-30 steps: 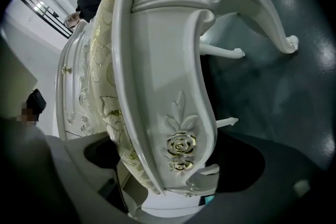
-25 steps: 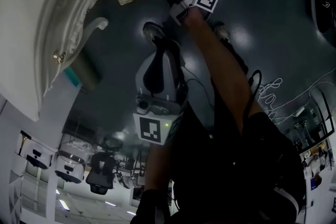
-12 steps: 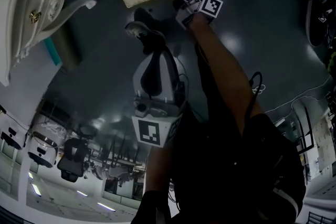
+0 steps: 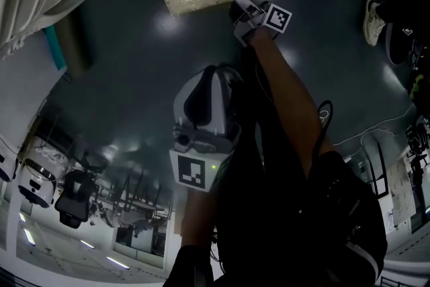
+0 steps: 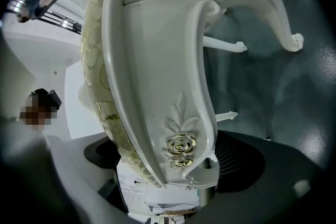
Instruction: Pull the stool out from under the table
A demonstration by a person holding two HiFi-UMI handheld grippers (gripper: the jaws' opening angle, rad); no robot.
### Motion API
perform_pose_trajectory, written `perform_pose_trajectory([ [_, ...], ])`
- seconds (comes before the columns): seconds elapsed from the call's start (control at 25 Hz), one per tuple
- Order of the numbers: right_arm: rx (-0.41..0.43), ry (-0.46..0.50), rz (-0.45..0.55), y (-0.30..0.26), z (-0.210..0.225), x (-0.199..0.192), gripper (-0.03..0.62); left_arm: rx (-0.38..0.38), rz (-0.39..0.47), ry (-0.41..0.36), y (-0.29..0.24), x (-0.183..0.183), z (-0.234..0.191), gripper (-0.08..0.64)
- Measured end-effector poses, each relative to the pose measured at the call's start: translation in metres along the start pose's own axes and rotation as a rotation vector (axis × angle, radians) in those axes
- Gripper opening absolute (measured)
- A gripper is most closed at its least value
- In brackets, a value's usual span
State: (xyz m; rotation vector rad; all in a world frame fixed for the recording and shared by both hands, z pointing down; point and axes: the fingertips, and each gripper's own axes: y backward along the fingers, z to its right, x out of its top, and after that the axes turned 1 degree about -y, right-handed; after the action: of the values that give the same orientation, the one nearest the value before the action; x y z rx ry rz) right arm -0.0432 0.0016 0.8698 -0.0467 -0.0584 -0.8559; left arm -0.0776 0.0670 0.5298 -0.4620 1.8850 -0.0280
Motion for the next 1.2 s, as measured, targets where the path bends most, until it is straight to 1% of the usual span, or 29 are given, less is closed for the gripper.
perform_pose_trajectory([
  [0.2, 0.011, 0.01, -0.018, 0.0, 0.001, -0.004, 0.549, -0.007, 0.017, 0.006, 0.009, -0.002, -0.015, 0.009],
  [0.44, 0.001, -0.001, -0.029, 0.01, 0.007, -0.012, 0.547, -0.046, 0.003, 0.021, 0.017, -0.009, -0.015, 0.009],
  [0.6, 0.004, 0.004, -0.034, 0.038, 0.005, -0.027, 0.548, -0.067, 0.001, 0.026, 0.038, -0.015, -0.003, 0.009],
  [0.8, 0.007, 0.004, -0.056, 0.074, 0.012, -0.05, 0.548, -0.082, -0.019, 0.037, 0.06, -0.036, 0.01, 0.009],
  [1.0, 0.015, 0.001, -0.099, 0.093, 0.013, -0.059, 0.548, -0.088, -0.033, 0.039, 0.071, -0.048, 0.017, 0.009],
  [1.2, 0.013, 0.004, -0.142, 0.131, 0.009, -0.063, 0.548, -0.104, -0.032, 0.029, 0.086, -0.056, 0.046, 0.009],
])
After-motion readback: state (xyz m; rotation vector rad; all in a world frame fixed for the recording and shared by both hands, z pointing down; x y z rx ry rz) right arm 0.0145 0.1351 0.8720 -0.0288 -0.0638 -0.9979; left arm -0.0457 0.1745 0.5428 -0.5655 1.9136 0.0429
